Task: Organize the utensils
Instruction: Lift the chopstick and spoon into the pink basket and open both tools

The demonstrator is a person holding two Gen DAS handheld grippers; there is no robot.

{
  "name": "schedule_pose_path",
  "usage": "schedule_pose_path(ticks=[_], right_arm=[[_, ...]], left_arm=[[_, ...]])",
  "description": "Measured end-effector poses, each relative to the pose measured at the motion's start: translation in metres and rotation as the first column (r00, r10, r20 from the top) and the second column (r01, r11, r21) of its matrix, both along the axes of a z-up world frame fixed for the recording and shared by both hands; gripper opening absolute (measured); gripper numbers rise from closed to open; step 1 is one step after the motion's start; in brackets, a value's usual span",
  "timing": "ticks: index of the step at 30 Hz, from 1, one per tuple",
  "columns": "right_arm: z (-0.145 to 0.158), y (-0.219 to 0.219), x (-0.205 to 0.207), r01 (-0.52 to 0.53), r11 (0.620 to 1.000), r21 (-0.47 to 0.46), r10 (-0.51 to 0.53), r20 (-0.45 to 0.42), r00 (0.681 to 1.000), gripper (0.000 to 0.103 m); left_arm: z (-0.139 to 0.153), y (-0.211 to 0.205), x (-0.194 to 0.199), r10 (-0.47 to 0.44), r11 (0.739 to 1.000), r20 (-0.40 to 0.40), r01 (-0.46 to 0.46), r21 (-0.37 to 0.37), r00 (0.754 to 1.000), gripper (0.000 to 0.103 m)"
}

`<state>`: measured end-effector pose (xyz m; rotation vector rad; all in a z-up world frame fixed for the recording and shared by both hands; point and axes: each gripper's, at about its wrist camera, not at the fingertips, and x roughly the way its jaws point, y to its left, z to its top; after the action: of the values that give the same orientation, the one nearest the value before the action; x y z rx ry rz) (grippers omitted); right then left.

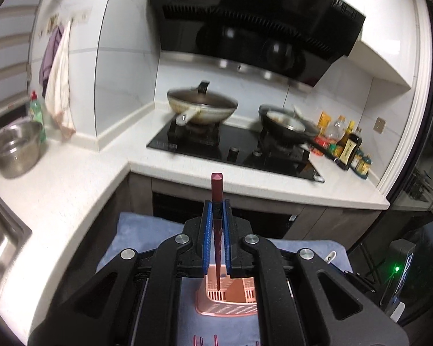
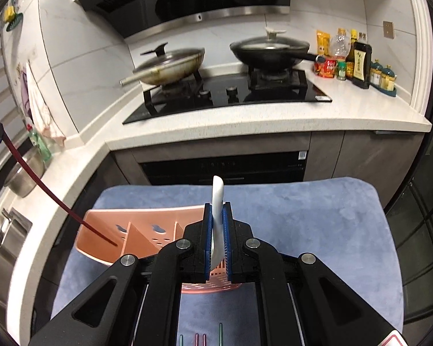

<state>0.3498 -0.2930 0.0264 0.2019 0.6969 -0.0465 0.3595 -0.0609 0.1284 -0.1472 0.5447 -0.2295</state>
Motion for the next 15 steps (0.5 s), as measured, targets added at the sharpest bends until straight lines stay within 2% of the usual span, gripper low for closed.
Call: schedule_pose_path(ticks=[5, 9, 10, 11, 13, 15], right_arm=[[-0.017, -0.001, 0.009, -0.008, 1.0, 0.007, 0.008, -0.033, 0.999, 0.008], [-0.013, -0.001, 0.004, -0.004, 1.0, -0.003, 0.004, -0.015, 1.0, 0.011], [-0.01, -0.002, 0.001, -0.003, 1.0, -0.005, 0.003, -0.01, 1.0, 0.011], [-0.007, -0.003, -0.001, -0.001, 1.0, -0.004, 0.001, -0.004, 1.0, 0.012], [-0.001, -0.005, -0.008, 0.005, 1.0, -0.002, -0.005, 0.007, 1.0, 0.017], [0.009, -0.007, -0.02, 0.007, 1.0, -0.001, -0.007, 0.028, 1.0, 0.021]], left_arm=[[-0.021, 0.002, 0.009, 0.007, 1.0, -0.052, -0.007, -0.001, 0.999, 0.007], [-0.024, 0.005, 0.007, 0.024, 1.0, -0.052, -0.025, -0.002, 0.998, 0.009], [-0.023, 0.006, 0.006, 0.033, 0.999, -0.052, -0.033, 0.001, 0.998, 0.016], [-0.022, 0.008, 0.004, 0.045, 0.999, -0.049, -0.045, 0.003, 0.998, 0.029], [-0.018, 0.013, -0.002, 0.067, 0.998, -0.032, -0.067, 0.003, 0.997, 0.04], [-0.013, 0.017, -0.01, 0.073, 0.997, -0.022, -0.073, 0.017, 0.997, 0.043]])
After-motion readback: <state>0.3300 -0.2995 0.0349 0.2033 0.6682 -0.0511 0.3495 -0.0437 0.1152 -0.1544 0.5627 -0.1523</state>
